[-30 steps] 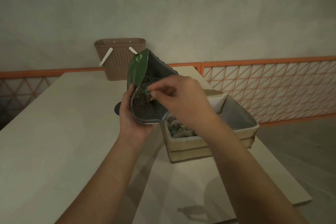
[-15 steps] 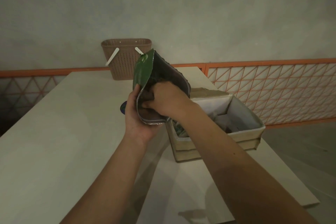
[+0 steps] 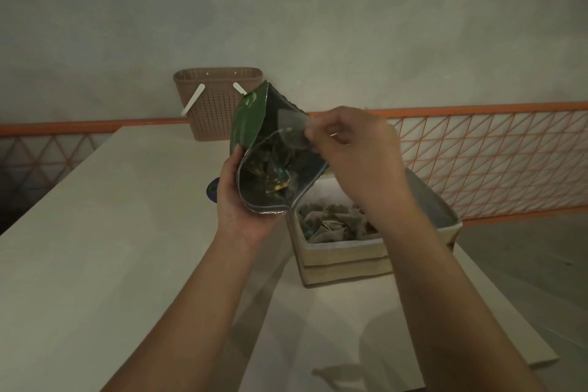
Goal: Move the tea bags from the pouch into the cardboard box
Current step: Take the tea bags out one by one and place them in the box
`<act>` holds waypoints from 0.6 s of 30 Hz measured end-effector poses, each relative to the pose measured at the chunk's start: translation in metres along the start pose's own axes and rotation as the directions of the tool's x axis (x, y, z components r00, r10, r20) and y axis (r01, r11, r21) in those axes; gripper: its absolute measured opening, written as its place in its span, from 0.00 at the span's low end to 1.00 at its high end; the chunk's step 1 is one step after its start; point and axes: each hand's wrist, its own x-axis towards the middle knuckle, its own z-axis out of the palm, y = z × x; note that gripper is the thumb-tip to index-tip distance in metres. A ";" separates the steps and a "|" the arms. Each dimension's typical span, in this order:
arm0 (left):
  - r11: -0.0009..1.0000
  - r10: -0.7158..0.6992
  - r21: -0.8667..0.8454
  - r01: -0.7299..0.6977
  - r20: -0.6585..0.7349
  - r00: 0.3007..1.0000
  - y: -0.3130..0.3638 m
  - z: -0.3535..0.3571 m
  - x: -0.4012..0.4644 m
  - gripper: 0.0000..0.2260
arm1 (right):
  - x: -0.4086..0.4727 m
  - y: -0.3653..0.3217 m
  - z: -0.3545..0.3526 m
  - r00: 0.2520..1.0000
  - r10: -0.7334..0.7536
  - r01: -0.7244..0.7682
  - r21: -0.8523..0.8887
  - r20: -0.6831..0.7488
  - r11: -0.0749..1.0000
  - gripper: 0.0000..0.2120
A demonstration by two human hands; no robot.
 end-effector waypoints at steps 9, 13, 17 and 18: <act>0.999 -0.003 -0.054 0.005 0.035 0.999 -0.004 0.001 0.003 0.24 | -0.003 0.018 -0.036 0.959 0.233 -0.161 0.366 -0.161 0.917 0.03; 0.999 -0.005 -0.050 0.007 0.044 0.999 -0.003 -0.001 0.005 0.24 | -0.014 0.043 -0.033 0.944 0.329 -0.314 0.220 -0.036 0.924 0.02; 0.998 -0.019 -0.064 0.022 0.049 0.999 -0.004 0.000 0.004 0.24 | -0.023 0.067 -0.023 0.920 0.374 -0.354 -0.162 0.115 0.921 0.04; 0.998 -0.020 -0.062 0.023 0.048 0.999 -0.004 -0.001 0.004 0.24 | -0.025 0.070 -0.021 0.910 0.379 -0.331 -0.260 0.166 0.907 0.03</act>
